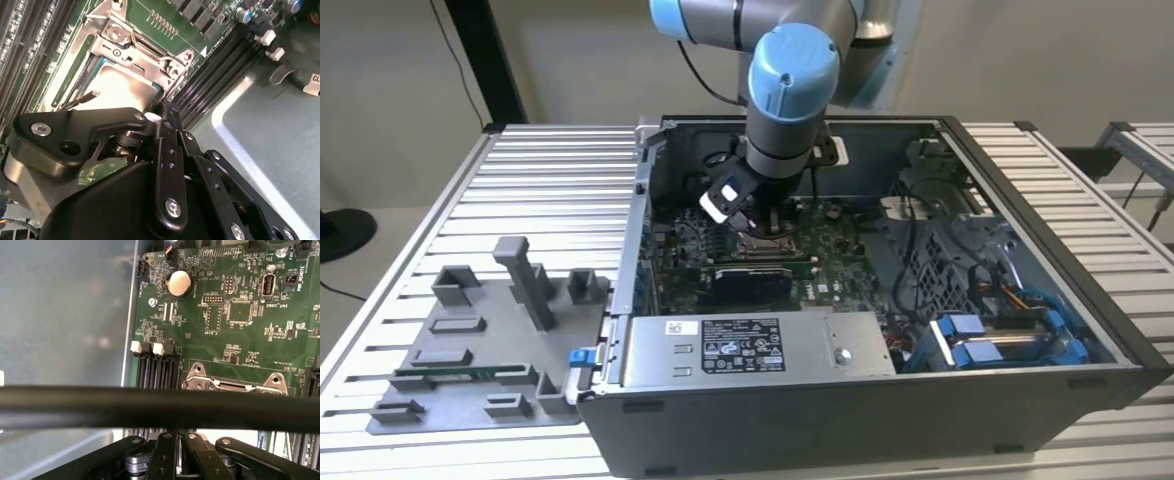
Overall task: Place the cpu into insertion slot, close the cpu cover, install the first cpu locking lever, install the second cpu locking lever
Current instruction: 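Install the first cpu locking lever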
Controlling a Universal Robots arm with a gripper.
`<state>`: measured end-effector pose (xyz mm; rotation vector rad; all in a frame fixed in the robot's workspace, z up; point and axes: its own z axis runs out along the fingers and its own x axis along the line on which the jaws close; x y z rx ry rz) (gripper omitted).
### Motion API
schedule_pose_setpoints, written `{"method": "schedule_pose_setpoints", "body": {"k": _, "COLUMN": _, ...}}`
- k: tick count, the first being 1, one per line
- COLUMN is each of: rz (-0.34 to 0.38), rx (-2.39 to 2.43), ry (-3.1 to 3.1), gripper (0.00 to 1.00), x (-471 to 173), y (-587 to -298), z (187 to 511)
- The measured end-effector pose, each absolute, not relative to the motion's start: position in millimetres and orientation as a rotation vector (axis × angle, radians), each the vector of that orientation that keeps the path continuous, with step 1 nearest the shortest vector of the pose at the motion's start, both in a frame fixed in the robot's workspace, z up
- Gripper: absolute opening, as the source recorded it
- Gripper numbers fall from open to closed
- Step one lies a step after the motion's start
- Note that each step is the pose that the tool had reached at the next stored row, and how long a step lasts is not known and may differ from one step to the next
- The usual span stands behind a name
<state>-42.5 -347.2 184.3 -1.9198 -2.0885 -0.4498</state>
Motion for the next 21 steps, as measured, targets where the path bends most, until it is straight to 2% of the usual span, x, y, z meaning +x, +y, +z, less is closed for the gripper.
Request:
{"method": "schedule_pose_setpoints", "body": {"k": 4, "rz": -0.491, "rx": -1.896, "ry": -2.064, "gripper": 0.00, "x": -39.4, "y": -346.0, "z": 185.0}}
{"method": "schedule_pose_setpoints", "body": {"k": 15, "rz": -0.491, "rx": -1.895, "ry": -2.062, "gripper": 0.00, "x": -42.4, "y": -346.3, "z": 218.4}}
{"method": "schedule_pose_setpoints", "body": {"k": 21, "rz": -0.497, "rx": -1.896, "ry": -2.066, "gripper": 0.00, "x": -66.3, "y": -346.3, "z": 220.6}}
